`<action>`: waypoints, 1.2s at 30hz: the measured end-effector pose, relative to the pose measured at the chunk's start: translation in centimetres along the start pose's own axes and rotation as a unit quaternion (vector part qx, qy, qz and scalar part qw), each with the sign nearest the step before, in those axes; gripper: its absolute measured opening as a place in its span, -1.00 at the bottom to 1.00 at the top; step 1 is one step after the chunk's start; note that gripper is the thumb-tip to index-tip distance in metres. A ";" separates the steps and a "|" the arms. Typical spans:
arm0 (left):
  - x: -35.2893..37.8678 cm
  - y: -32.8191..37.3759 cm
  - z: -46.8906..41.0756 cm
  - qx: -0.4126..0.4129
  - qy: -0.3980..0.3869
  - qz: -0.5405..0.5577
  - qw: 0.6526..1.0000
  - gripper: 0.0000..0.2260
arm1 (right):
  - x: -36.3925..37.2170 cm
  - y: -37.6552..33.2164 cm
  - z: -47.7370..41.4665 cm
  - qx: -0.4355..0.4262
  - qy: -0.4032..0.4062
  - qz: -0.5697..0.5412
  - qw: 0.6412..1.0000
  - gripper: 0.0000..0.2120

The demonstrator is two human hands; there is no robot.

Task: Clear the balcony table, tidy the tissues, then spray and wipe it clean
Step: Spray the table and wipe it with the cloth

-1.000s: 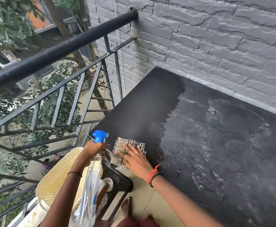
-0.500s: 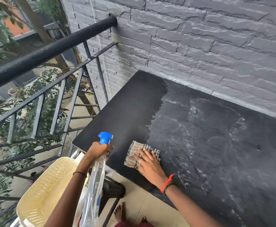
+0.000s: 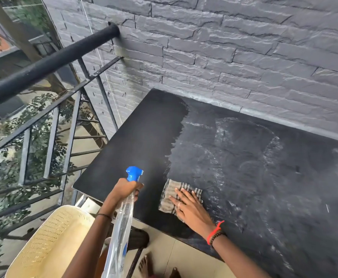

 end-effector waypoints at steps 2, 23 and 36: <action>0.5 0.3 -0.2 0.007 -0.002 -0.029 1.000 -0.82 | 0.4 -0.7 -1.2 0.016 0.003 -0.001 1.000 -0.55; 8.1 6.4 -0.1 0.045 -0.040 -0.157 0.986 -0.83 | -0.4 4.0 4.2 0.181 0.094 -0.045 0.978 -0.53; 9.8 9.7 -0.2 0.102 -0.045 -0.203 0.973 -0.82 | -0.3 3.6 4.5 0.175 0.097 -0.025 0.979 -0.42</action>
Point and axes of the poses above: each hand's wrist, its own z-axis away from the middle knuckle, its own x-axis out of the palm, y = z × x, the point moved 3 cm from there along -z, towards the middle knuckle, and after that the axes turned 15 degrees about -z, right-handed, at the moved point
